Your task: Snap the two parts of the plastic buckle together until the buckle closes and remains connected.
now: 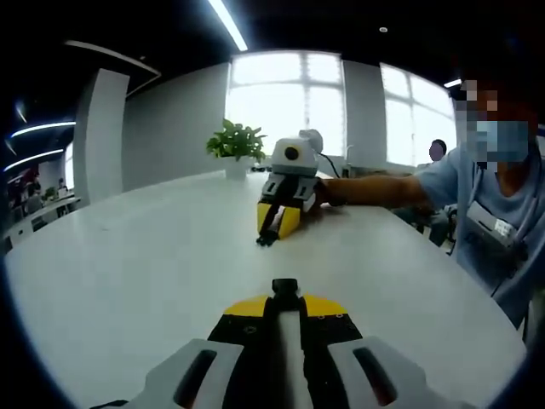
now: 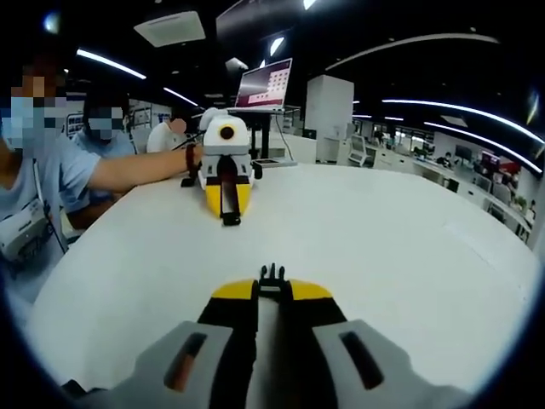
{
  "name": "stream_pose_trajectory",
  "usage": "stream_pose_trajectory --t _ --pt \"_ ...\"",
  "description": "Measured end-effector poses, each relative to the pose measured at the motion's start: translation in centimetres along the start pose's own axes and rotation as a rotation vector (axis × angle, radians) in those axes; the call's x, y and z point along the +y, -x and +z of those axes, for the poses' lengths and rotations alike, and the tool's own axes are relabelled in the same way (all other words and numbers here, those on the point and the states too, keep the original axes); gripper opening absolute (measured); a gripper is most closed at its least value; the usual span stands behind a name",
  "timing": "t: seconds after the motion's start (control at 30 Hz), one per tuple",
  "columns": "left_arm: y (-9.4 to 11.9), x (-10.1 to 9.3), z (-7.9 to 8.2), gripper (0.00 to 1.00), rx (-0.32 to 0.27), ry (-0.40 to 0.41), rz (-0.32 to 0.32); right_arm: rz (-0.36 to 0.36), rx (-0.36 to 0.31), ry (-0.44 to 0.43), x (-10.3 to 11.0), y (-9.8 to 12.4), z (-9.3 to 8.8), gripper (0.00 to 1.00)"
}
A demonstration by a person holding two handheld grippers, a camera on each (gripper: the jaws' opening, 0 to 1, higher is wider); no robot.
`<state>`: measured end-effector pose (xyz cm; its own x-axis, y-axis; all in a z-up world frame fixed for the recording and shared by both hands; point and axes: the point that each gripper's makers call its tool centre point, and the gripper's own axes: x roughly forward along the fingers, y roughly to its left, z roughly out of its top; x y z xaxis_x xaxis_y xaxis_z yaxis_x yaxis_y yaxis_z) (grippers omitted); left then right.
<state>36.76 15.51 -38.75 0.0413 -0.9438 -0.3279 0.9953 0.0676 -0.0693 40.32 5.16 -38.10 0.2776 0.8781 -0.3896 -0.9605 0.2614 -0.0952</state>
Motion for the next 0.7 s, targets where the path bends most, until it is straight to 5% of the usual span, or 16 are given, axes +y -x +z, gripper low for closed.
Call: stream_pose_trajectory --t 0.7 --pt "-0.7 -1.4 -0.2 0.12 0.016 -0.010 0.001 0.068 -0.064 0.042 3.1 -2.2 3.3 0.12"
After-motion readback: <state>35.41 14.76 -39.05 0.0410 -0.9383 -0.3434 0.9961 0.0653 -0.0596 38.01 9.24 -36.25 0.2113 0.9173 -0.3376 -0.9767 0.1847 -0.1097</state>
